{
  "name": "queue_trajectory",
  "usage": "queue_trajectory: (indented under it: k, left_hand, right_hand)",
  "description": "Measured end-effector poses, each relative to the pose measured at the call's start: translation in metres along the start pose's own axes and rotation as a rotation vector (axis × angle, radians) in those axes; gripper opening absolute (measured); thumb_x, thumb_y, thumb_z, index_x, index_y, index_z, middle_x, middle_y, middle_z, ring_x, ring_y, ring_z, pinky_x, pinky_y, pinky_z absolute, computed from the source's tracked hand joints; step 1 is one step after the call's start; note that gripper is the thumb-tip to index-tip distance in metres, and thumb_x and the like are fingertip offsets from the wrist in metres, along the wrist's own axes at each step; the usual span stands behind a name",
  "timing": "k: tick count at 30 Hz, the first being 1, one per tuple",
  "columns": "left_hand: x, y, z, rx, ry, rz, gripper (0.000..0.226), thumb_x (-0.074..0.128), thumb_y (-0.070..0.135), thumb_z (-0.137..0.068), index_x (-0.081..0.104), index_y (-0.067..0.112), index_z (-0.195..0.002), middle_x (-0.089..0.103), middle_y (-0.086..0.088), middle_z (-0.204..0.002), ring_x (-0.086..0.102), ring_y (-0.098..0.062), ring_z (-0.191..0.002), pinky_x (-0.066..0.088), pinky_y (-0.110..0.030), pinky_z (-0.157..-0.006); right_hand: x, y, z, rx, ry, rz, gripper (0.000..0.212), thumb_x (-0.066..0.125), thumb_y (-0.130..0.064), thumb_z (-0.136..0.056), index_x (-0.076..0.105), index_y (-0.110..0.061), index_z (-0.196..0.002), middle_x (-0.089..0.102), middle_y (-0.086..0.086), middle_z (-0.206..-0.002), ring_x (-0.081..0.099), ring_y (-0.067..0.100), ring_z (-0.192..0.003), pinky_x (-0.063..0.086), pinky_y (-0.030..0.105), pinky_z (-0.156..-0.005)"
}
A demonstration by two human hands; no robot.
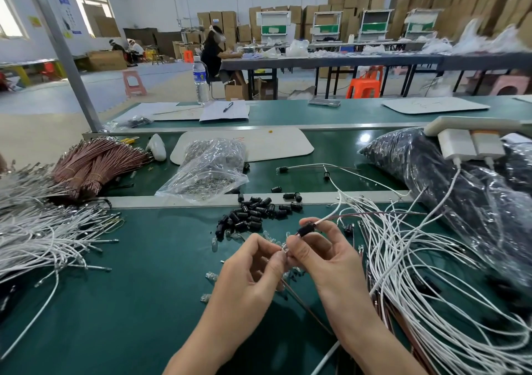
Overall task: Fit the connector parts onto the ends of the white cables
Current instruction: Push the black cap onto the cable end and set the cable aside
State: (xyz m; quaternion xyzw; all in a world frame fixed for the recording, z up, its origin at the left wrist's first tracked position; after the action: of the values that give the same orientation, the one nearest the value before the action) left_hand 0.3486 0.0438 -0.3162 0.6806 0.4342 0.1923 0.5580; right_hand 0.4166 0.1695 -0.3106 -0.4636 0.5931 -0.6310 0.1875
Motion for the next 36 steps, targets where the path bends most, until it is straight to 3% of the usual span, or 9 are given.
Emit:
queue_trajectory:
  k: [2,8,14,17,22,25,28,31,36]
  left_hand:
    - [0.001,0.000,-0.001,-0.027,-0.002,0.039,0.012,0.061,0.014,-0.099,0.062,0.016,-0.087,0.073,0.001,-0.079,0.065,-0.014,-0.064,0.048,-0.019,-0.059]
    - [0.000,0.003,-0.003,-0.053,-0.004,0.129,0.012,0.060,0.012,-0.099,0.062,0.006,-0.089,0.072,-0.002,-0.074,0.062,-0.015,-0.062,0.048,-0.020,-0.057]
    - [0.002,0.003,0.000,-0.064,0.026,0.100,0.016,0.060,0.011,-0.099,0.062,0.010,-0.083,0.070,0.000,-0.069,0.063,-0.011,-0.061,0.046,-0.019,-0.056]
    - [0.001,0.005,0.000,-0.099,-0.009,0.063,0.016,0.060,0.017,-0.100,0.067,0.020,-0.086,0.072,0.002,-0.073,0.064,-0.008,-0.062,0.046,-0.017,-0.055]
    - [-0.035,-0.002,-0.002,0.026,0.107,-0.519,0.012,0.050,0.048,-0.097,0.058,0.041,-0.091,0.066,0.018,-0.077,0.060,-0.007,-0.063,0.044,-0.020,-0.054]
    - [-0.061,-0.007,0.001,-0.077,0.149,-0.741,0.012,0.050,0.053,-0.095,0.055,0.043,-0.091,0.062,0.023,-0.084,0.057,0.005,-0.077,0.042,-0.022,-0.060]
    - [-0.074,-0.016,0.015,-0.146,0.074,-0.777,0.018,0.052,0.055,-0.092,0.060,0.041,-0.101,0.059,0.018,-0.083,0.054,0.004,-0.084,0.045,-0.027,-0.072]
    - [-0.072,-0.017,0.028,-0.105,-0.020,-0.844,0.024,0.058,0.053,-0.092,0.063,0.041,-0.111,0.053,0.022,-0.093,0.051,-0.002,-0.096,0.042,-0.028,-0.089]
    - [-0.061,-0.023,0.022,-0.043,0.014,-0.936,0.016,0.063,0.039,-0.095,0.068,0.037,-0.110,0.053,0.021,-0.092,0.054,-0.010,-0.092,0.040,-0.029,-0.086]
  right_hand:
    - [0.000,0.000,-0.001,0.007,-0.004,0.011,0.022,0.080,-0.022,-0.075,0.072,-0.028,-0.094,0.071,0.003,-0.076,0.071,0.016,-0.073,0.056,0.021,-0.071]
    - [0.001,0.000,0.001,0.080,-0.040,0.086,0.022,0.078,-0.034,-0.074,0.079,-0.022,-0.092,0.076,0.007,-0.081,0.070,0.016,-0.072,0.057,0.021,-0.069]
    - [-0.001,0.005,0.000,0.141,-0.042,0.100,0.028,0.078,-0.037,-0.072,0.080,-0.014,-0.087,0.077,0.012,-0.085,0.069,0.021,-0.077,0.061,0.034,-0.080]
    - [-0.002,0.005,0.000,0.160,-0.029,0.075,0.027,0.078,-0.035,-0.074,0.079,-0.012,-0.088,0.077,0.014,-0.089,0.073,0.023,-0.081,0.061,0.032,-0.078]
    - [-0.009,0.005,-0.007,0.192,0.100,-0.027,0.026,0.080,-0.025,-0.069,0.078,-0.004,-0.083,0.075,0.013,-0.080,0.070,0.017,-0.068,0.058,0.022,-0.061]
    - [-0.010,0.002,-0.007,0.201,0.066,-0.038,0.023,0.080,-0.027,-0.069,0.080,-0.008,-0.082,0.075,0.013,-0.081,0.069,0.016,-0.068,0.058,0.021,-0.062]
    - [-0.011,0.004,-0.008,0.201,0.057,-0.064,0.023,0.081,-0.032,-0.066,0.081,-0.014,-0.080,0.074,0.010,-0.079,0.067,0.013,-0.067,0.057,0.020,-0.063]
    - [-0.010,0.003,-0.009,0.201,0.049,-0.096,0.026,0.082,-0.036,-0.062,0.082,-0.017,-0.081,0.074,0.009,-0.079,0.065,0.012,-0.066,0.056,0.019,-0.061]
    - [-0.011,0.002,-0.009,0.226,0.048,-0.095,0.022,0.081,-0.036,-0.066,0.082,-0.018,-0.080,0.072,0.006,-0.077,0.055,0.008,-0.059,0.050,0.018,-0.056]
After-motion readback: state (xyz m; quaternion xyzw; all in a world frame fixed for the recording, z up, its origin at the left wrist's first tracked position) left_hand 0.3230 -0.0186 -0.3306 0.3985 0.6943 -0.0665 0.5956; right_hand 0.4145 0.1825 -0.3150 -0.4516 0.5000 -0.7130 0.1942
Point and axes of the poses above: each hand's wrist, its own z-axis away from the middle knuckle, its own x-axis out of the palm, y = z × x, the point moved 1 cm from there along -z, towards the middle knuckle
